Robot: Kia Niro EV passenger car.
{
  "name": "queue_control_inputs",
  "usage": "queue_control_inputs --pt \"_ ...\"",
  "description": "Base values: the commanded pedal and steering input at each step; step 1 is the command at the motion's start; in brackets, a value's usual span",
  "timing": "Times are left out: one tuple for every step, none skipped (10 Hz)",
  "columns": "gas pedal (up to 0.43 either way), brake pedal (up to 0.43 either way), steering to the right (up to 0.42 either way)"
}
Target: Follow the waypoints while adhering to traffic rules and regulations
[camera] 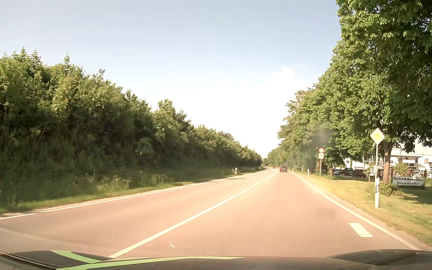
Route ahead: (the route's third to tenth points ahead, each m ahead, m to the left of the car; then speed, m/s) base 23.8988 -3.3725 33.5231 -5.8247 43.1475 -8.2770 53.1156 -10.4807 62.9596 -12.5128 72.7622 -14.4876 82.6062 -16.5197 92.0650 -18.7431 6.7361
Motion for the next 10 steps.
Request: queue_control_inputs --pt "0.331 0.0 0.208" --pt "0.331 0.0 0.202" --pt "0.331 0.0 0.19" --pt "0.331 0.0 0.171" --pt "0.331 0.0 0.153" --pt "0.339 0.0 0.126" --pt "0.339 0.0 0.092" --pt "0.35 0.0 0.063" --pt "0.35 0.0 0.04" --pt "0.358 0.0 0.022"
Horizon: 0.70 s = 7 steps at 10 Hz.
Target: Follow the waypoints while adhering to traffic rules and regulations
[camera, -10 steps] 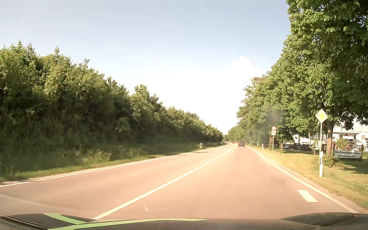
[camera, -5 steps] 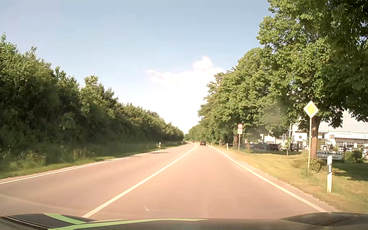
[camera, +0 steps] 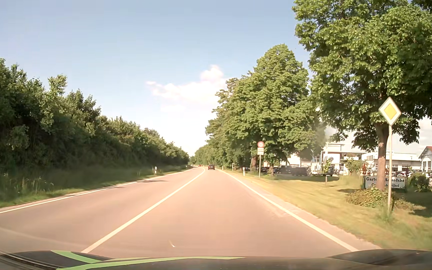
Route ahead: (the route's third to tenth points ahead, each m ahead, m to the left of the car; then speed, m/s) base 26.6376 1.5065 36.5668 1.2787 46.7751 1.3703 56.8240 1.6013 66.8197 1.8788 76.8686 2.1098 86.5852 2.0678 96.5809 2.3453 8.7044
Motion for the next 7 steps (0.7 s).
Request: queue_control_inputs --pt "0.358 0.0 0.014" --pt "0.37 0.0 0.012" --pt "0.37 0.0 0.012" --pt "0.37 0.0 0.01" --pt "0.37 0.0 0.006" --pt "0.37 0.0 0.003" --pt "0.37 0.0 0.0"
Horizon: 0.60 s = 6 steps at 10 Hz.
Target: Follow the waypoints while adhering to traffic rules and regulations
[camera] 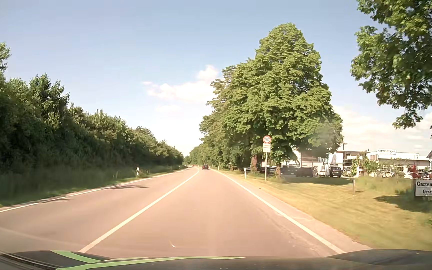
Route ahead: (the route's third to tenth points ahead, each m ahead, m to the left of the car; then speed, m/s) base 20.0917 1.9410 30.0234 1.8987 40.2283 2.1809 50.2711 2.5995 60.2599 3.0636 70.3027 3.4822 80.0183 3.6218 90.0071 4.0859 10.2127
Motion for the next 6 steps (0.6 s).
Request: queue_control_inputs --pt "0.37 0.0 -0.003" --pt "0.37 0.0 -0.003" --pt "0.37 0.0 -0.005" --pt "0.37 0.0 -0.005" --pt "0.37 0.0 -0.005" --pt "0.358 0.0 -0.005"
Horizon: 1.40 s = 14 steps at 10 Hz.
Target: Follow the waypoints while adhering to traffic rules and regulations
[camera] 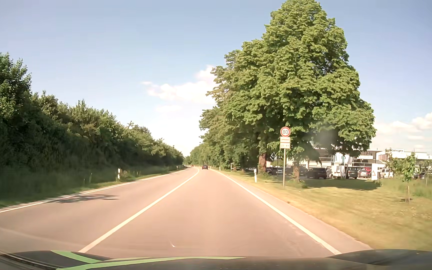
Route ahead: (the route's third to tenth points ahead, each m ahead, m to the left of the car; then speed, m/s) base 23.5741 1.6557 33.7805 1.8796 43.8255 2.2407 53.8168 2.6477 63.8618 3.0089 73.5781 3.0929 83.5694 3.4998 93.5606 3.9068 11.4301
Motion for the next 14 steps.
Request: queue_control_inputs --pt "0.35 0.0 -0.005" --pt "0.35 0.0 -0.005" --pt "0.339 0.0 -0.005" --pt "0.339 0.0 -0.005" --pt "0.339 0.0 -0.005" --pt "0.331 0.0 -0.005" --pt "0.331 0.0 -0.005" --pt "0.331 0.0 -0.005" --pt "0.331 0.0 -0.004" --pt "0.331 0.0 -0.004" --pt "0.331 0.0 -0.004" --pt "0.331 0.0 -0.004" --pt "0.331 0.0 -0.004" --pt "0.319 0.0 -0.004"
